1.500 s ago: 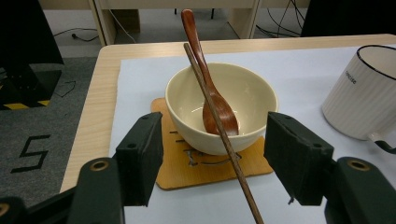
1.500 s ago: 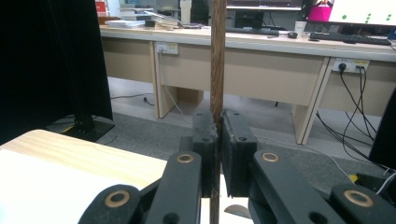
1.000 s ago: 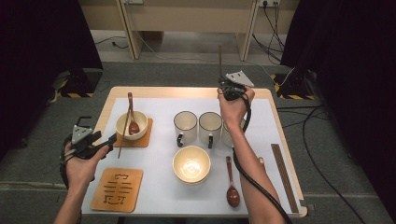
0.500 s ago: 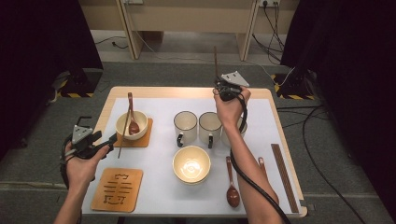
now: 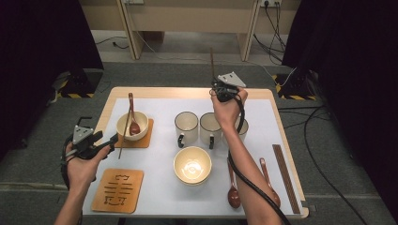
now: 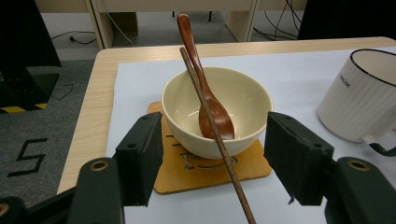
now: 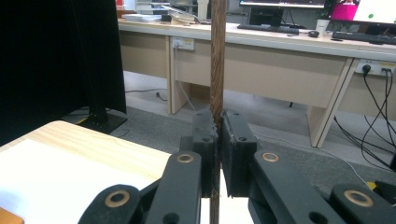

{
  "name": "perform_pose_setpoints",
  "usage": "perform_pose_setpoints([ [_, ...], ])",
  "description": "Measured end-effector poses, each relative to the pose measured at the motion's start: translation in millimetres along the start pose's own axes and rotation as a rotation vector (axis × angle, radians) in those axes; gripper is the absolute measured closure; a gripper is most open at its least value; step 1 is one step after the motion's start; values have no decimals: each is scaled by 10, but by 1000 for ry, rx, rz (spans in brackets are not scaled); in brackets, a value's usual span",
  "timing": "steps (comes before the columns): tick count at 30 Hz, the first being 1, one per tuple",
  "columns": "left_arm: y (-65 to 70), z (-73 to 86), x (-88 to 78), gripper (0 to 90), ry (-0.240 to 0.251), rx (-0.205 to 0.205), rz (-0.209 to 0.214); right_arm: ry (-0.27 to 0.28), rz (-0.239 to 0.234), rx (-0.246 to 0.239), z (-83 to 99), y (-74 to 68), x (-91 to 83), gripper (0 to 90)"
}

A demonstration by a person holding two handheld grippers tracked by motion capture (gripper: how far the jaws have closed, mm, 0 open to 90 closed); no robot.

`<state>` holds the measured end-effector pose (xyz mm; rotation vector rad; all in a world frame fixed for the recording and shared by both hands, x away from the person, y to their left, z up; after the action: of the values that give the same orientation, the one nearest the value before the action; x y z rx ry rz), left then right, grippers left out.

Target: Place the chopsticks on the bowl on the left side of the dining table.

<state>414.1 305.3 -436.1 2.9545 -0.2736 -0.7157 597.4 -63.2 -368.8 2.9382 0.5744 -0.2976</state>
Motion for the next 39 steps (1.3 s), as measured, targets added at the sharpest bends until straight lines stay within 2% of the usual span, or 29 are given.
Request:
perform_pose_setpoints([
  [29, 39, -46, 14, 364, 14, 5, 21, -2, -29, -12, -29, -180, 101, 852],
  [39, 110, -185, 22, 368, 52, 20, 38, -3, -31, -8, -41, -193, 97, 853],
])
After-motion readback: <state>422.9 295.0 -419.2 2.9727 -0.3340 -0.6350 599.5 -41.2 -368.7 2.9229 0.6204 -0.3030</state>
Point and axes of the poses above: each handheld gripper's, and its own axes: x roughly forward along the jaws, z roughly out of its underside, y roughly to its right, the point moved 7 cm from there along x, roughly forward along the jaws, and after that the axes turned 3 degrees about -x, right-handed, at the moved point
